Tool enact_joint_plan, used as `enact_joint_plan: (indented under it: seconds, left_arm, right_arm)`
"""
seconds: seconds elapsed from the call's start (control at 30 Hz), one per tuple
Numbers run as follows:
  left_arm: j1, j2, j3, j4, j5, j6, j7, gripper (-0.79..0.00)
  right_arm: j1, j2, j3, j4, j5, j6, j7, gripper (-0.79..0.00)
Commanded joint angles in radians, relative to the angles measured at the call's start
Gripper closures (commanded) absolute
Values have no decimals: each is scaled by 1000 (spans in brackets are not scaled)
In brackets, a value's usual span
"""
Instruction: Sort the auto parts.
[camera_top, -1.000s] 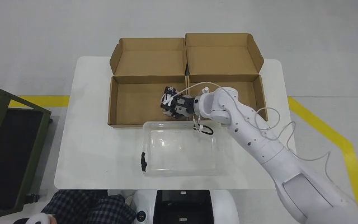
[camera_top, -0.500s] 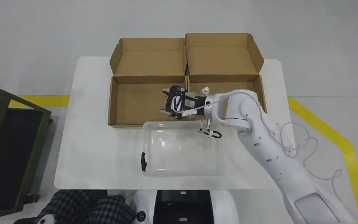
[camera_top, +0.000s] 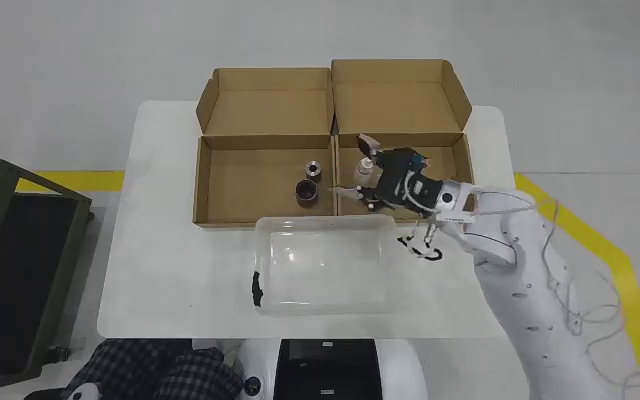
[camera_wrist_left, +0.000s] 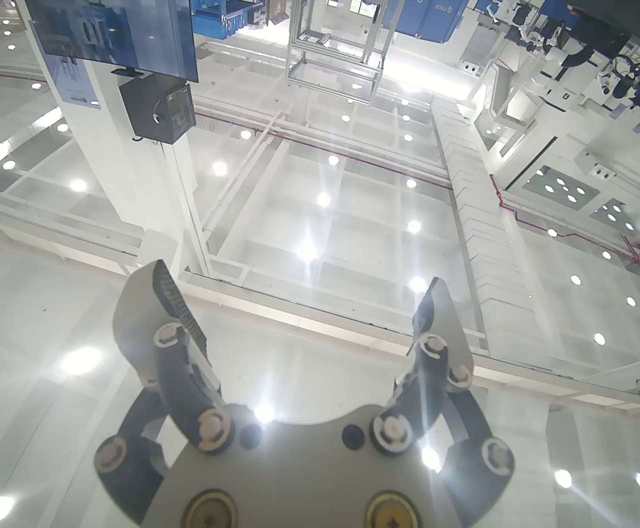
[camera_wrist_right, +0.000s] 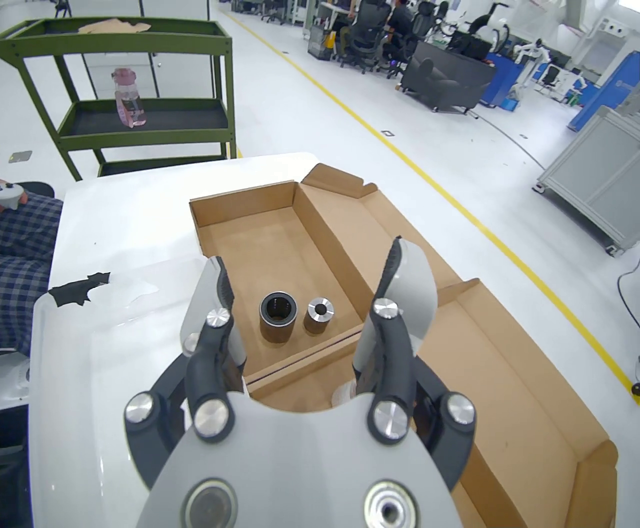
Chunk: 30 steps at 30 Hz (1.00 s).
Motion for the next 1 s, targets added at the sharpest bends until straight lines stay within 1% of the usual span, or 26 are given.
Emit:
enact_joint_plan:
  seconds: [0.0, 0.1, 0.17, 0.27, 0.3, 0.57, 0.67, 0.8, 0.97]
  left_arm:
    - [0, 0, 0, 0, 0, 0, 0, -785]
    - [0, 0, 0, 0, 0, 0, 0, -785]
    - [0, 0, 0, 0, 0, 0, 0, -785]
    - [0, 0, 0, 0, 0, 0, 0, -785]
    - [0, 0, 0, 0, 0, 0, 0, -785]
    - [0, 0, 0, 0, 0, 0, 0, -785]
    - [0, 0, 0, 0, 0, 0, 0, -785]
    - [0, 0, 0, 0, 0, 0, 0, -785]
    - [0, 0, 0, 0, 0, 0, 0, -785]
  right_arm:
    - [-40, 7, 49, -7, -6, 3, -37, -674]
    - [-101, 16, 123, -11, -8, 1, -114, -674]
    - [-139, 22, 168, -9, -16, 0, -159, -696]
    - [-185, 28, 221, 8, -32, -1, -212, -751]
    - [-198, 30, 235, 15, -39, -2, -227, -785]
    - [-287, 42, 323, 69, -88, 5, -357, -785]
    - [-322, 47, 351, 64, -163, 13, -420, -785]
    - [-368, 53, 378, 82, -227, 19, -502, -785]
    - [-430, 61, 413, 104, -313, 13, -641, -785]
